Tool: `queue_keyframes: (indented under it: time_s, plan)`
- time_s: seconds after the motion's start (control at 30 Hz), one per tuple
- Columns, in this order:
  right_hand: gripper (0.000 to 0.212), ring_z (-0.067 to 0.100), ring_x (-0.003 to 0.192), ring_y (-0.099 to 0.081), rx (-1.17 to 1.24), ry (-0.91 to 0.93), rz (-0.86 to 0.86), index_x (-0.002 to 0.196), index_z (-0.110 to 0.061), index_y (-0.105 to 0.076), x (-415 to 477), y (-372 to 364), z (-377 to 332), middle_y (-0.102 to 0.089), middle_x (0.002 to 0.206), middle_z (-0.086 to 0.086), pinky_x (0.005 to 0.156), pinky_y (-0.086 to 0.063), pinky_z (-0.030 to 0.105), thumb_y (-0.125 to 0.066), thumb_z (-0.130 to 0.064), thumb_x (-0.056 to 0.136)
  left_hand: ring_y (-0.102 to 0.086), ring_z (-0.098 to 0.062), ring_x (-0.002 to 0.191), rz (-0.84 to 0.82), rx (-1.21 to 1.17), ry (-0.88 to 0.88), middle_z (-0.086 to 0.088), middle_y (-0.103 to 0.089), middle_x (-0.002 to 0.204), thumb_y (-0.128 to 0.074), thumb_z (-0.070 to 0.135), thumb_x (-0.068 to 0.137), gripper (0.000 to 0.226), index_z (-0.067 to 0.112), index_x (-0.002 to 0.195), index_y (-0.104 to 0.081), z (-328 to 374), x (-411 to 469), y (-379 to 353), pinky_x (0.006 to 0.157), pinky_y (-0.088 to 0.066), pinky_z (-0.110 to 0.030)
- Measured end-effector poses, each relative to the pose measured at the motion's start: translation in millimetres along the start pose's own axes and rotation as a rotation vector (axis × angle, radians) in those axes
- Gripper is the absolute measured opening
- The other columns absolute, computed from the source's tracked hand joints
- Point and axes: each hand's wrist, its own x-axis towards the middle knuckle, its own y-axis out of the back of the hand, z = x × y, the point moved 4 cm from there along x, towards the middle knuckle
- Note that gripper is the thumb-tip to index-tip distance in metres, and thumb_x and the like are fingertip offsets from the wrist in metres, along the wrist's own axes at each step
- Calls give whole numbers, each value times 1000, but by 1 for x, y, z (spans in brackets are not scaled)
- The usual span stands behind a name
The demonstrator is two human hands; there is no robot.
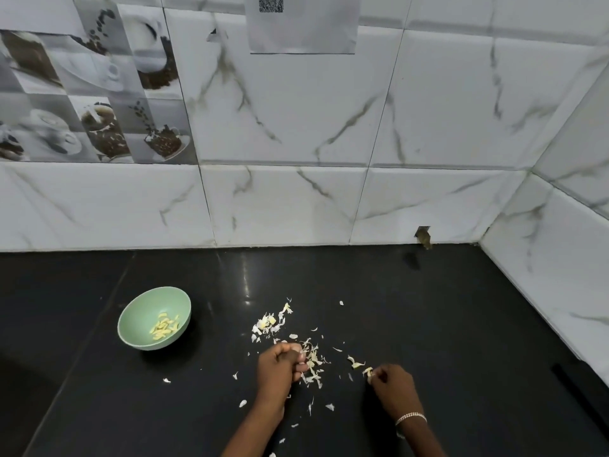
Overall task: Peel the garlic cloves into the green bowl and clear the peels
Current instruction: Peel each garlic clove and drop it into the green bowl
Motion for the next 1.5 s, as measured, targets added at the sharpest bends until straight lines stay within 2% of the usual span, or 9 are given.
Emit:
queue_keyframes:
  time_s: [0.13, 0.27, 0.4, 0.53, 0.77, 0.9, 1.03, 1.23, 1.5]
  plan:
    - [11, 16, 59, -64, 460, 74, -70, 76, -11, -73, -15, -6, -44, -71, 66, 8, 66, -56, 38, -77, -11, 86, -67, -17, 64, -38, 48, -72, -12, -72, 76, -66, 2, 93, 6, 1, 93, -72, 8, -12, 0, 58, -48, -24]
    - [7, 17, 63, -63, 673, 223, -95, 81, -4, -74, -31, -6, -103, -72, 71, 9, 60, -54, 29, -78, 1, 81, -70, -15, 67, -121, 71, -131, -15, -76, 82, -73, 10, 90, 6, 7, 95, -77, 23, -25, -9, 58, -49, -20]
    - [12, 23, 67, -69, 628, 332, -20, 76, -16, -73, -40, -9, -130, -72, 75, 8, 64, -59, 43, -80, -24, 73, -72, -17, 67, -134, -4, -172, -15, -77, 82, -71, 3, 90, 8, 4, 94, -77, 42, -34, -11, 58, -53, -21]
    - [8, 29, 70, -73, 594, 366, -28, 78, -15, -74, -43, -11, -139, -74, 75, 8, 66, -61, 42, -81, -12, 80, -72, -18, 68, -82, -30, -194, -21, -74, 84, -72, 2, 88, 9, 4, 96, -76, 48, -32, -4, 55, -49, -22]
    - [10, 19, 79, -75, 508, 429, -131, 89, -20, -80, -44, -13, -155, -77, 86, 1, 77, -62, 42, -77, -11, 85, -64, -16, 62, -68, 11, -224, -18, -71, 75, -69, 1, 90, 5, 2, 89, -74, 56, -25, 7, 60, -52, -30]
    - [8, 18, 74, -75, 496, 443, -98, 92, -19, -76, -42, -6, -166, -76, 85, 2, 69, -62, 36, -72, -13, 89, -70, -27, 69, -82, 59, -268, -21, -73, 79, -63, -2, 93, 7, -2, 92, -69, 65, -18, 13, 62, -53, -28]
    - [10, 16, 72, -74, 515, 433, -135, 100, -17, -73, -41, 1, -178, -76, 84, 4, 63, -58, 28, -73, -13, 90, -69, -19, 69, -131, 91, -321, -19, -74, 78, -60, -1, 96, 12, -1, 92, -71, 75, -20, 14, 63, -53, -24]
    - [4, 15, 69, -73, 393, 525, -110, 90, -22, -76, -37, 6, -188, -76, 78, -2, 68, -62, 37, -73, -20, 89, -69, -17, 69, -152, 120, -350, -16, -75, 79, -63, 4, 96, 13, 4, 91, -75, 83, -25, 15, 65, -54, -25]
    - [9, 7, 67, -72, 287, 569, -88, 89, -17, -76, -46, 10, -200, -75, 74, -5, 68, -60, 30, -68, -19, 92, -72, -17, 69, -71, 228, -422, -6, -76, 76, -65, 7, 95, 15, 13, 90, -77, 88, -31, 19, 67, -57, -30]
